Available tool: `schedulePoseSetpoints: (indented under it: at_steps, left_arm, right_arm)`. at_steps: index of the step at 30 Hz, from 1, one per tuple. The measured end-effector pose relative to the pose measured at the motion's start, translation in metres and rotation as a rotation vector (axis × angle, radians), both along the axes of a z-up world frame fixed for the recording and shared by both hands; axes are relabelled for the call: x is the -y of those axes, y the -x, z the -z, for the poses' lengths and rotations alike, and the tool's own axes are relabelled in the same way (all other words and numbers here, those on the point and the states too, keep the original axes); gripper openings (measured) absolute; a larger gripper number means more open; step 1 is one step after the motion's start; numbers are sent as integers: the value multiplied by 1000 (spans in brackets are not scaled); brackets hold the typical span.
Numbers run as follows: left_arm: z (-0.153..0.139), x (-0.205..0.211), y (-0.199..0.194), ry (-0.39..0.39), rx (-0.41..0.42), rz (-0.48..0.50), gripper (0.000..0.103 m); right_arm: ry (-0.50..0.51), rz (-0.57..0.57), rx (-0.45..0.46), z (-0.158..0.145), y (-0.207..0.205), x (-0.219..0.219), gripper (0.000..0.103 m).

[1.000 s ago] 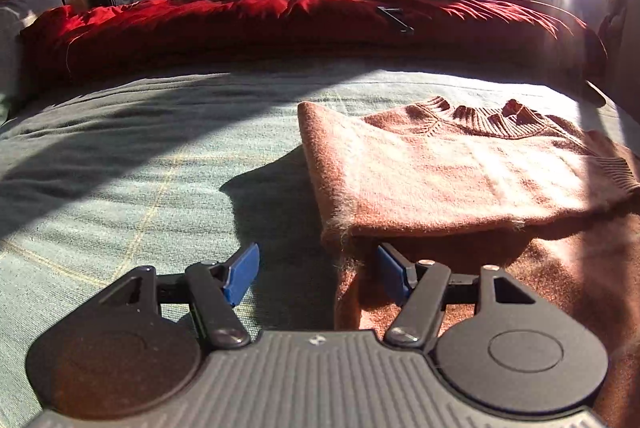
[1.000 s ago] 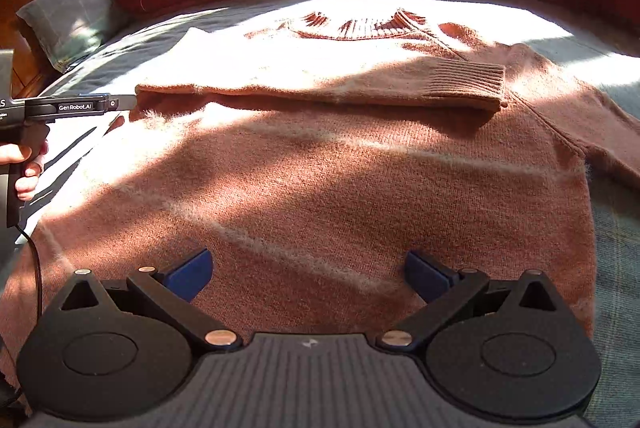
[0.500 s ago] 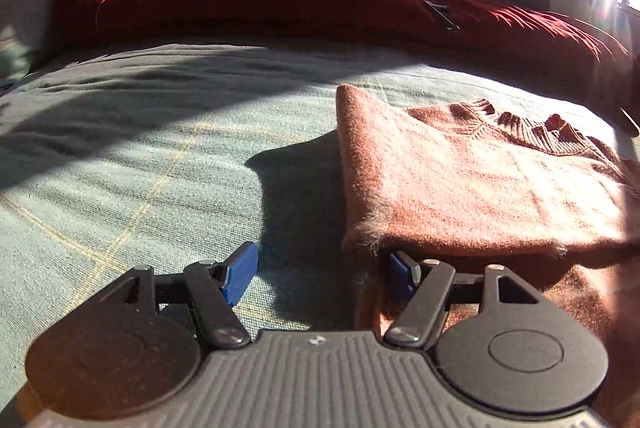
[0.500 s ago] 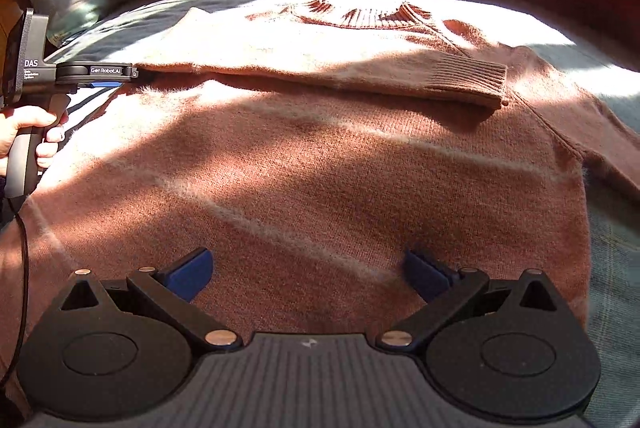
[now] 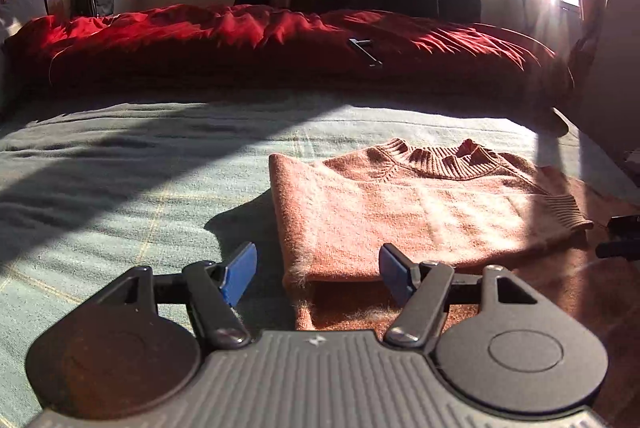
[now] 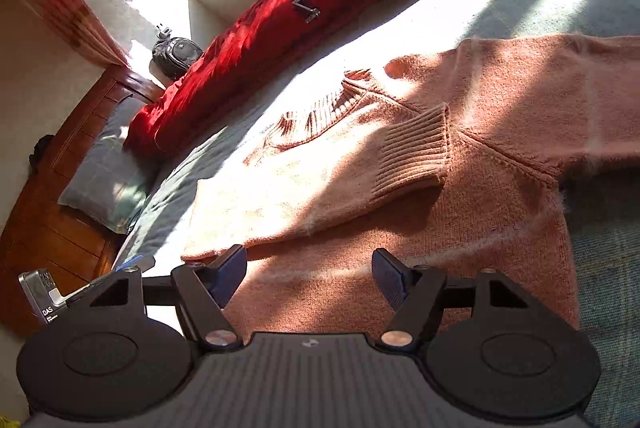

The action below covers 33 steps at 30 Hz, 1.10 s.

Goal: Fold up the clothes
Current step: 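Grasp the ribbed cuff of the folded sleeve with the right gripper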

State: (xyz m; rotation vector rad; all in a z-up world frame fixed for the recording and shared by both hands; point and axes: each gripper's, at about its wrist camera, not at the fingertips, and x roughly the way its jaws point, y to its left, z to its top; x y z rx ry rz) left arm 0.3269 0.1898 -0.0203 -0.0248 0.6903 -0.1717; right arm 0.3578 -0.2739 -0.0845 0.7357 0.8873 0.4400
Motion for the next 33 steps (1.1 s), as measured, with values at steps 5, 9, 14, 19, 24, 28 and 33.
schedulePoseSetpoints:
  at_steps: [5,9,14,19,24,28,33]
  left_arm:
    - [3,6,-6,18,-9,15,69]
    - [4,13,-15,45,0,51,69]
    - [9,29,-36,89,21,100,69]
    - [20,35,-57,90,3,100,69]
    - [33,25,-69,85,-29,32,69]
    - [43,17,-79,82,-55,-22,69]
    - [55,10,-93,75,-82,-79,69]
  right_arm:
    - [-119,112,-80,36,-33,14,63]
    - [-79,141,-35,35,-49,10,57]
    - [22,129,-7,34,-69,-1,12]
    - [91,99,72,11,-76,-6,12]
    - [138,57,193,-29,-82,-14,12]
    - [247,16,192,-31,-83,-26,19]
    - [336,11,56,18,-70,-27,28]
